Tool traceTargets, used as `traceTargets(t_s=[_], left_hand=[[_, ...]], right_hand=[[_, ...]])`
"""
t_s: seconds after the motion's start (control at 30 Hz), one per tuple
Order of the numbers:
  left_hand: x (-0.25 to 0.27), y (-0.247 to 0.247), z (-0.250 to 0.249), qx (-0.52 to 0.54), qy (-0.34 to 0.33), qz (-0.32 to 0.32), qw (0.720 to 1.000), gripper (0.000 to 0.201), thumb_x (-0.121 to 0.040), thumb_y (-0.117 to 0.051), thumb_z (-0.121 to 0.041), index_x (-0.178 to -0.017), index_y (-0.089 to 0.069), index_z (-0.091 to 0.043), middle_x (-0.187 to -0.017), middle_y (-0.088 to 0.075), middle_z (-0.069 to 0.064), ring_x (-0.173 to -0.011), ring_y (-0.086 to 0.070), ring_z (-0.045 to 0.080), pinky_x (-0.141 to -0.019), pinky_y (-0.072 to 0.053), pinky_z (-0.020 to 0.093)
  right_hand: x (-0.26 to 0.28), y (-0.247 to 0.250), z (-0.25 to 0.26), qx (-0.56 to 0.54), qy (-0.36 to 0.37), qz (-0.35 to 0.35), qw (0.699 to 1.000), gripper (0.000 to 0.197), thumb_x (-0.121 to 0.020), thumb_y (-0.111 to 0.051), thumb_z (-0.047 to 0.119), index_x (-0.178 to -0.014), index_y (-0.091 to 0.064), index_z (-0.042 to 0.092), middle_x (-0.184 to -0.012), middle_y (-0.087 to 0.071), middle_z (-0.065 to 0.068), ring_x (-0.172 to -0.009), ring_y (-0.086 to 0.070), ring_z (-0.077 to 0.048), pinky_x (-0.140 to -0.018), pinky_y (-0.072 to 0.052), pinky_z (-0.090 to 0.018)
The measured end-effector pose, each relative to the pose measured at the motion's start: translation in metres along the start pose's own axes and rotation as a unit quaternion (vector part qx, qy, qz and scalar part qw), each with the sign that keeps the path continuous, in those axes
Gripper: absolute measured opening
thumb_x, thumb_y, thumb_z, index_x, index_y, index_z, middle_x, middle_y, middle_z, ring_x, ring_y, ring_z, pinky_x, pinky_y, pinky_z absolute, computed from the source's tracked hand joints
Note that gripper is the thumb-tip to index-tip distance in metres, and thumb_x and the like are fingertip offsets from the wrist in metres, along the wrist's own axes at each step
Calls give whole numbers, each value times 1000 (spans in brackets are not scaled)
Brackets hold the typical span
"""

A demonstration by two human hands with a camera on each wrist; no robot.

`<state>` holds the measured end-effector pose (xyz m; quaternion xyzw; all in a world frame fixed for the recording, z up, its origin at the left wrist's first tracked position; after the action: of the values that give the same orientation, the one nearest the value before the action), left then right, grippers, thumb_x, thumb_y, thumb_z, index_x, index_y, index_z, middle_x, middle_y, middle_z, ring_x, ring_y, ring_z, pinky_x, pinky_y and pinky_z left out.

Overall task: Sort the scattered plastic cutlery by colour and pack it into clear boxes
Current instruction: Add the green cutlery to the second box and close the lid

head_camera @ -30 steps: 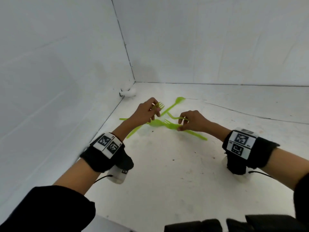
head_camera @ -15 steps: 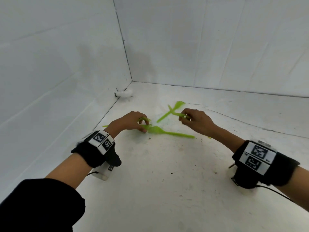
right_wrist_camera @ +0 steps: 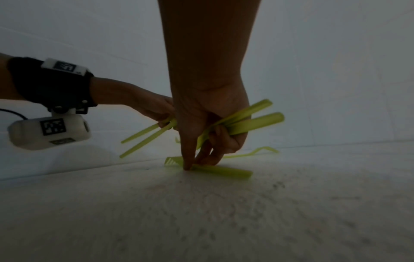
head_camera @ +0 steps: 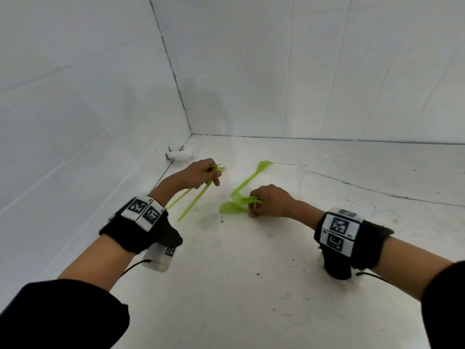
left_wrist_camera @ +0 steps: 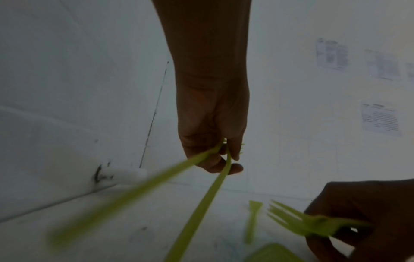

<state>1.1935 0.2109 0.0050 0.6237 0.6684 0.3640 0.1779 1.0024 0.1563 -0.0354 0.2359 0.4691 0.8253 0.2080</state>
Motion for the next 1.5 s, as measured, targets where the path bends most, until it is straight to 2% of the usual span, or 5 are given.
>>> traceTargets(t_s=[0.57,0.77,1.0,1.2,1.5], left_hand=[[-124,-77,-58,-145,33,-67,987,55,-88,-61,-40,-122,-49,1,-128,-52,15,-119,-48,30,-92,-37,31],[-134,-89,-58,-225,55,-77,970,48,-96,-45,-34,-123,-41,5,-129,-41,21,-119,-42,36,-94,-37,40],[-100,-73,-92,67,-28,-77,994,18,-95,-45,-13,-98,-29,-5,-77,-40,1,-62,-41,13,-49,-34,21],[-61,-67,-111,504,48,-4,862,28,-89,-56,-36,-68,-47,-20,-51,-34,-7,-46,-34,8,-59,-38,20],[-46,-94,-97,574,82,-6,815,27,-101,-38,-19,-78,-51,-15,-78,-52,2,-71,-54,14,-67,-47,29]], right_hand=[[66,72,-58,-310,-94,-208,923,14,-96,-43,25,-95,-45,12,-70,-50,-6,-59,-46,-19,-59,-52,-35],[79,84,-61,-334,-89,-211,914,37,-94,-34,52,-109,-40,18,-69,-43,-4,-46,-33,-5,-45,-28,-15],[68,71,-64,-391,-106,-261,876,28,-100,-34,39,-103,-51,17,-71,-46,5,-55,-36,-4,-53,-27,-18],[55,59,-42,-433,-62,-249,864,20,-98,-42,32,-97,-54,16,-70,-53,2,-51,-35,-9,-40,-28,-14],[63,40,-33,-456,-67,-184,868,36,-101,-32,36,-104,-55,9,-64,-45,-2,-42,-32,-5,-39,-26,-15]])
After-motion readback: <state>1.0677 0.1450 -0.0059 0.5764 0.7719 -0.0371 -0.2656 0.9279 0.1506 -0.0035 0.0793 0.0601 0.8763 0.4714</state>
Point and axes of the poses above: each hand's wrist, its own x-axis away from the middle knuckle, its own y-axis out of the back of the hand, z = x × y, the point moved 3 cm from there along -x, towards the middle knuckle
